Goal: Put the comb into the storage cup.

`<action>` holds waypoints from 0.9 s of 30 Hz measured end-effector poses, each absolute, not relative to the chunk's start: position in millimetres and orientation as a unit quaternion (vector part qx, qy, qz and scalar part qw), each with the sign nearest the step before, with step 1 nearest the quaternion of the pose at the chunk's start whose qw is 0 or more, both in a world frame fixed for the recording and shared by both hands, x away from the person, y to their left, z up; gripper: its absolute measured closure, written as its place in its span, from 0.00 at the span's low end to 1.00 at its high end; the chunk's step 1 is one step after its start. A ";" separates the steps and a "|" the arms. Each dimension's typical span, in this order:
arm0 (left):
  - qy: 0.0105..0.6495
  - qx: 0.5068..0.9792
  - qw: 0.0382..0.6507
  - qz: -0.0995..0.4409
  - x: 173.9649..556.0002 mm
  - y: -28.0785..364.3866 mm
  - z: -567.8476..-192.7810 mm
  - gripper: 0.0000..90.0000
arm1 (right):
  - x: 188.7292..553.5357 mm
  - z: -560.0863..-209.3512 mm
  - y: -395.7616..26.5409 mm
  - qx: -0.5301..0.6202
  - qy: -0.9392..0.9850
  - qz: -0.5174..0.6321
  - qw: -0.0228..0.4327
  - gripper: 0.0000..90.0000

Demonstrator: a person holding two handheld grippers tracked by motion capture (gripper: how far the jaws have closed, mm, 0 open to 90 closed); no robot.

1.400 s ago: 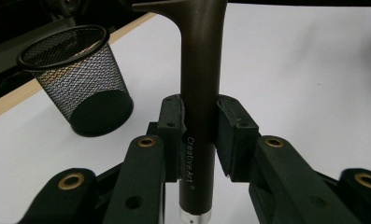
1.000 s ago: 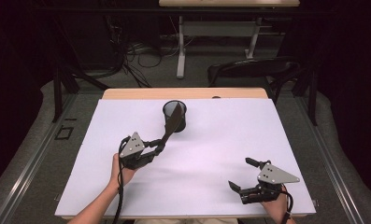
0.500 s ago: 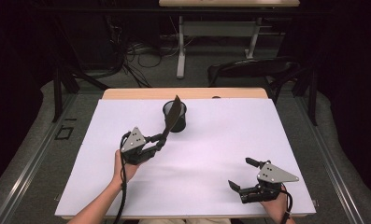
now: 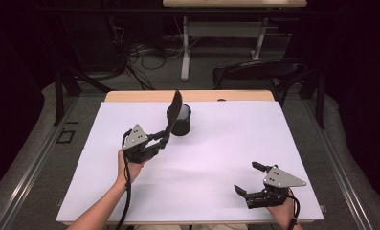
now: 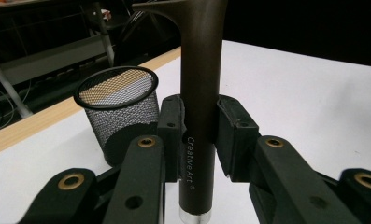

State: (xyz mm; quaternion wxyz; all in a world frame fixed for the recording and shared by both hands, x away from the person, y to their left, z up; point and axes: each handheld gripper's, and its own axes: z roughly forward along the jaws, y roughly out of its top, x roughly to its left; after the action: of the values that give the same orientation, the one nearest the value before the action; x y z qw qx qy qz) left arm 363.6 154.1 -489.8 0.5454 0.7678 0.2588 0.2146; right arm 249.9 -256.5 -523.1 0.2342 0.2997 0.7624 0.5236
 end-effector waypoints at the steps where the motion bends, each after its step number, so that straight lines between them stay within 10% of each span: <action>1: 0.260 0.767 0.545 0.215 364.8 153.6 -489.5 0.81 | 250.2 -523.4 -256.7 0.299 0.762 0.524 0.236 0.02; 27: 0.279 0.742 0.569 0.219 389.1 146.9 -464.8 0.81 | 251.8 -524.4 -257.9 0.310 0.759 0.521 0.237 0.02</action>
State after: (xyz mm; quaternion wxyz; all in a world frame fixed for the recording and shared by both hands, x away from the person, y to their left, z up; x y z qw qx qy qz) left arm 389.1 146.9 -464.8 0.5691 0.7420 0.2786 0.2189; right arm 251.8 -257.9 -524.4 0.2369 0.3104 0.7588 0.5213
